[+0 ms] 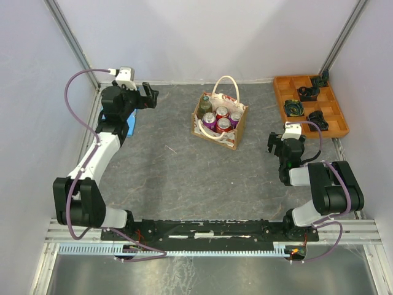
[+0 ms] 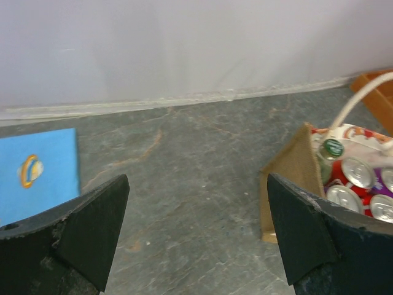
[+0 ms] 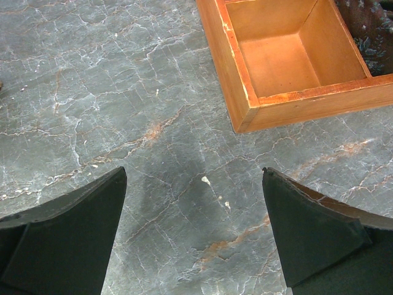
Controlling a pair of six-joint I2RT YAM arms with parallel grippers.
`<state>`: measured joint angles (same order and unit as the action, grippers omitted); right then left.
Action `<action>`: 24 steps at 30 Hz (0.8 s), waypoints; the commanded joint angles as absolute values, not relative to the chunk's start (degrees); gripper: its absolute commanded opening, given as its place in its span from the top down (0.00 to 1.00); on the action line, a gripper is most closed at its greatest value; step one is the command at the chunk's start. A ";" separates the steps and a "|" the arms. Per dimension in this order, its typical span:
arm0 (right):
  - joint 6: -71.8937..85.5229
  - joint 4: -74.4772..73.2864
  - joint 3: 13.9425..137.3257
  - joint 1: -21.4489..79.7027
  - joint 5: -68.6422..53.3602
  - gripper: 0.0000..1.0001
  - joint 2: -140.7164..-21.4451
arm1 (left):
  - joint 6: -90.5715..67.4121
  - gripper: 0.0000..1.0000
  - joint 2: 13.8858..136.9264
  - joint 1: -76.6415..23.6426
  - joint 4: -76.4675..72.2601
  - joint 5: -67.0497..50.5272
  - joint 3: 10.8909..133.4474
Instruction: Take the beverage out of the canvas bag
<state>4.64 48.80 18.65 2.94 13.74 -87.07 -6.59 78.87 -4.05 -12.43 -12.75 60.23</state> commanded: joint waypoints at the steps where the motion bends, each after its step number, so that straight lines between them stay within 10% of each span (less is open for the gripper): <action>1: 4.47 50.25 20.46 2.80 13.36 0.01 -86.46 | -7.90 0.00 81.30 -8.57 -12.01 -15.70 65.87; 10: 4.41 50.23 20.48 2.77 13.36 0.01 -86.52 | -5.46 0.56 89.17 -18.26 -11.15 -16.57 75.14; 12: 4.41 50.19 20.42 2.79 13.36 0.01 -86.53 | -5.13 0.93 90.82 -19.42 -11.05 -16.40 76.83; 13: 4.45 50.21 20.47 2.81 13.36 0.01 -86.52 | -5.12 0.97 91.97 -19.95 -10.83 -16.28 77.69; 16: 4.47 50.26 20.47 2.81 13.34 0.01 -86.49 | -4.21 0.96 95.02 -21.34 -8.41 -17.43 81.57; 19: 4.46 50.23 20.47 2.81 13.36 0.01 -86.50 | -4.14 0.48 97.44 -22.84 -7.51 -17.77 84.44; 24: 4.44 50.26 20.48 2.80 13.36 0.01 -86.53 | -4.03 0.40 100.94 -25.53 -7.71 -17.29 87.49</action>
<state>4.64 48.80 18.65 2.94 13.74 -87.07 -5.52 98.98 -23.49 -7.14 -16.62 82.94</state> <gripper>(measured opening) 0.991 0.547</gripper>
